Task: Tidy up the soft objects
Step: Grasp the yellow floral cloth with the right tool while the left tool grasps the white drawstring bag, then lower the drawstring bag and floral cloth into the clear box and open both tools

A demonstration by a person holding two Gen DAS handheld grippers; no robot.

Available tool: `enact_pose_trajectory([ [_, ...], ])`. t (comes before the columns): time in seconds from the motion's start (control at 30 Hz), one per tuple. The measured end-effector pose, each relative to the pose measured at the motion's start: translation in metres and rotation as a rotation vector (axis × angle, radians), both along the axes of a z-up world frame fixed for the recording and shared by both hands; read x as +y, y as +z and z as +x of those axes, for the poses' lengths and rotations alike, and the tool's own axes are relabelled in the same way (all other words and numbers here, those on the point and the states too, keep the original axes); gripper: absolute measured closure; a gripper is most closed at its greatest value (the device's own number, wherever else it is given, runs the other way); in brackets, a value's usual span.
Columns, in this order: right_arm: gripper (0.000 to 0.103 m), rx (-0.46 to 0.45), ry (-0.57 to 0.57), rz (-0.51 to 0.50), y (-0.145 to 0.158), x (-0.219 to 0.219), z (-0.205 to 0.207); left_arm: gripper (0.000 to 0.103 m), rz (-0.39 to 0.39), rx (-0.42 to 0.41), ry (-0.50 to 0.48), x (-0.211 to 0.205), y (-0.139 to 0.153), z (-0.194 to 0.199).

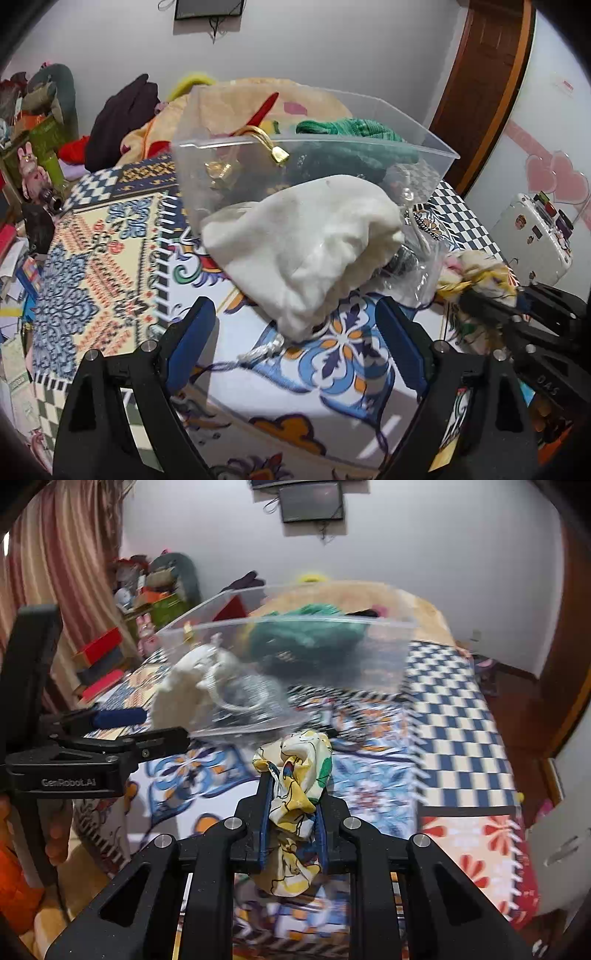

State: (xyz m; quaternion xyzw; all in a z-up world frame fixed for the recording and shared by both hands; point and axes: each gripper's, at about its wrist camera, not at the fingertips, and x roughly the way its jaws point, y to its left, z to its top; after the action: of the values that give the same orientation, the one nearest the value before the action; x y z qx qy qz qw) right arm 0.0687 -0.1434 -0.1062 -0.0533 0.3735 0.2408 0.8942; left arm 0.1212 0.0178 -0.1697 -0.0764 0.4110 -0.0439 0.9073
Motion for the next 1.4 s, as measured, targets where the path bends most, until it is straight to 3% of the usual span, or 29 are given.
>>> enact_pose_trajectory([
  [0.13,0.085,0.008,-0.021,0.037,0.0,-0.01,0.001,0.015,-0.026,0.022,0.005,-0.002,-0.004,0.014],
  [0.2,0.085,0.004,-0.021,0.036,0.0,-0.009,0.0,0.023,-0.034,0.026,0.013,-0.001,-0.005,0.018],
  [0.3,0.085,0.002,-0.016,0.044,0.001,-0.01,-0.001,0.048,-0.029,0.011,0.005,-0.003,-0.003,0.02],
  [0.37,0.085,0.001,-0.017,0.046,0.001,-0.011,0.0,0.071,-0.024,0.001,-0.003,-0.004,-0.002,0.018],
  [0.47,0.085,-0.005,-0.021,0.048,0.005,-0.015,0.0,0.088,-0.014,-0.025,-0.001,-0.003,0.003,0.013],
  [0.7,0.085,-0.046,-0.045,0.066,0.024,-0.025,-0.006,0.09,0.012,-0.116,0.005,-0.001,0.026,-0.018],
  [0.97,0.085,-0.148,-0.068,0.069,0.062,-0.026,-0.003,0.09,-0.005,-0.247,0.018,0.01,0.074,-0.043],
  [1.23,0.085,-0.273,-0.076,0.071,0.101,-0.012,0.012,0.09,-0.002,-0.345,0.008,0.012,0.117,-0.028],
  [1.4,0.085,-0.32,-0.068,0.078,0.117,-0.003,0.023,0.09,-0.007,-0.364,-0.005,0.01,0.133,-0.009],
])
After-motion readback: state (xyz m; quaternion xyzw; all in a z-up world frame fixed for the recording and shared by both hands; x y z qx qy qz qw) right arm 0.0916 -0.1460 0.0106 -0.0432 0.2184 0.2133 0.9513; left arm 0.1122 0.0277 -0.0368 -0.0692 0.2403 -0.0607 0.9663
